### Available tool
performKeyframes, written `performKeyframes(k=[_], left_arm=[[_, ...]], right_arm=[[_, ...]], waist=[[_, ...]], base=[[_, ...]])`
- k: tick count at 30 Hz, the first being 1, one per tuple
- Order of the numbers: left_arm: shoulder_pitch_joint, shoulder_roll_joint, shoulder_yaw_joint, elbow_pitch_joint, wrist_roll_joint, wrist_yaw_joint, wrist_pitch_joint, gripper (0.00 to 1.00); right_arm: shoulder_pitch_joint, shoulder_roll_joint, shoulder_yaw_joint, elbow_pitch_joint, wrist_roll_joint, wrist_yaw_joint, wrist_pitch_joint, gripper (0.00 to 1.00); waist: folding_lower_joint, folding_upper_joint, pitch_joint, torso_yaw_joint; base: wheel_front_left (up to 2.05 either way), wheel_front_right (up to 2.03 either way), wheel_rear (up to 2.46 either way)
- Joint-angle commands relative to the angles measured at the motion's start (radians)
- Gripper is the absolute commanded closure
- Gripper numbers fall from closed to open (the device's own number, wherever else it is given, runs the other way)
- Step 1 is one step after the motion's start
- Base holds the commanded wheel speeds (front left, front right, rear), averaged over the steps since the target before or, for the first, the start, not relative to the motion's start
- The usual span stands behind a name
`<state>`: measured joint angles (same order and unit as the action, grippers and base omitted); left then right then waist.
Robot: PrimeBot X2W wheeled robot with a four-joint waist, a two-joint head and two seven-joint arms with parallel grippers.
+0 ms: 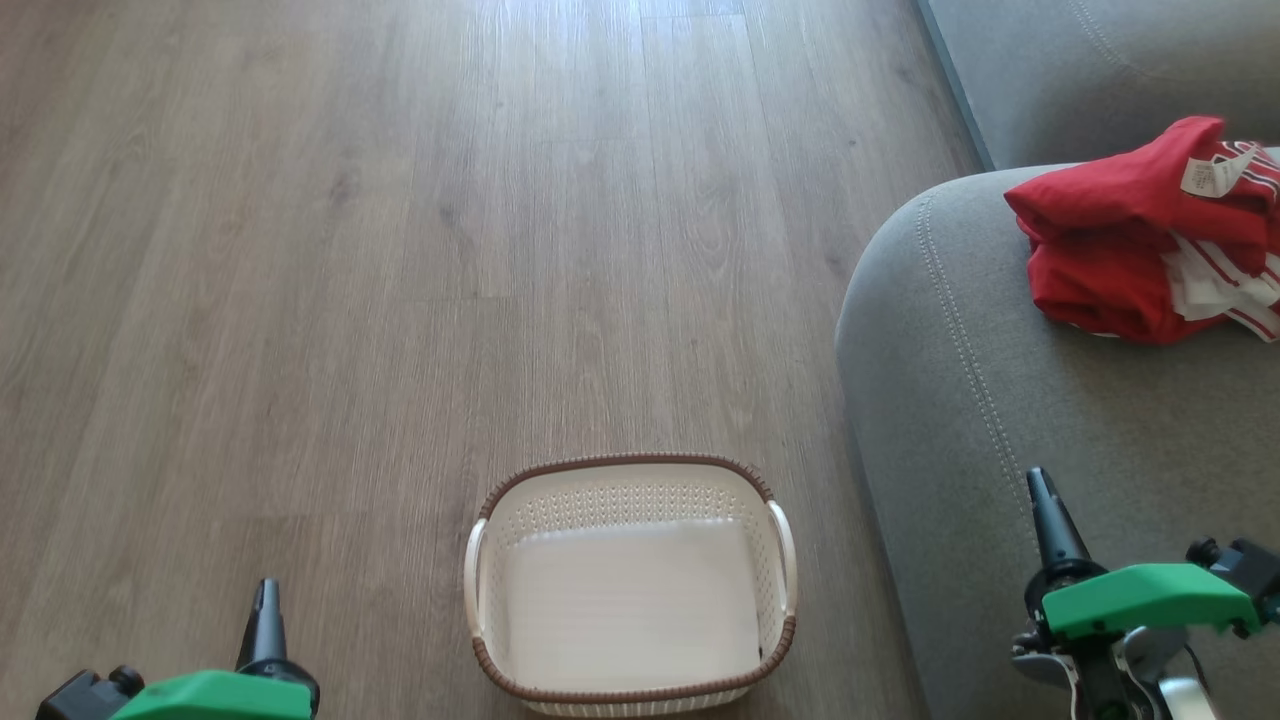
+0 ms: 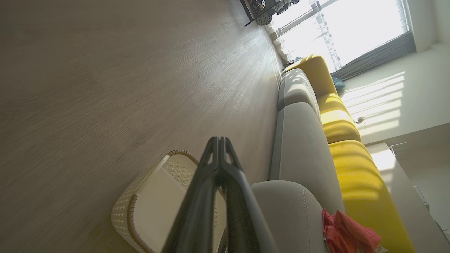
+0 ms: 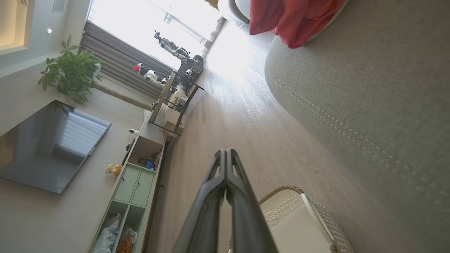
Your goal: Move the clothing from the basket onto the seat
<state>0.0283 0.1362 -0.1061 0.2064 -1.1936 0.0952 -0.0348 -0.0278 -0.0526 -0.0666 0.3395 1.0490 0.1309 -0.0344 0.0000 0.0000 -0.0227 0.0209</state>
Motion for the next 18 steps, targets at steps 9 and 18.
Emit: performKeyframes(k=[9,18], left_arm=[[-0.067,-0.008,0.068,-0.040,-0.082,-0.031,0.027,1.00],[-0.082,-0.024,0.101,-0.043,-0.160,-0.056,0.052,1.00]], right_arm=[[-0.064,-0.008,0.002,-0.047,0.114,0.000,0.025,1.00],[-0.073,-0.011,-0.003,-0.054,0.221,0.000,0.048,1.00]], waist=[[0.0000,0.0000,0.003,-0.004],[0.0000,0.0000,0.007,-0.008]], base=[[0.00,0.00,0.00],[0.00,0.00,0.00]])
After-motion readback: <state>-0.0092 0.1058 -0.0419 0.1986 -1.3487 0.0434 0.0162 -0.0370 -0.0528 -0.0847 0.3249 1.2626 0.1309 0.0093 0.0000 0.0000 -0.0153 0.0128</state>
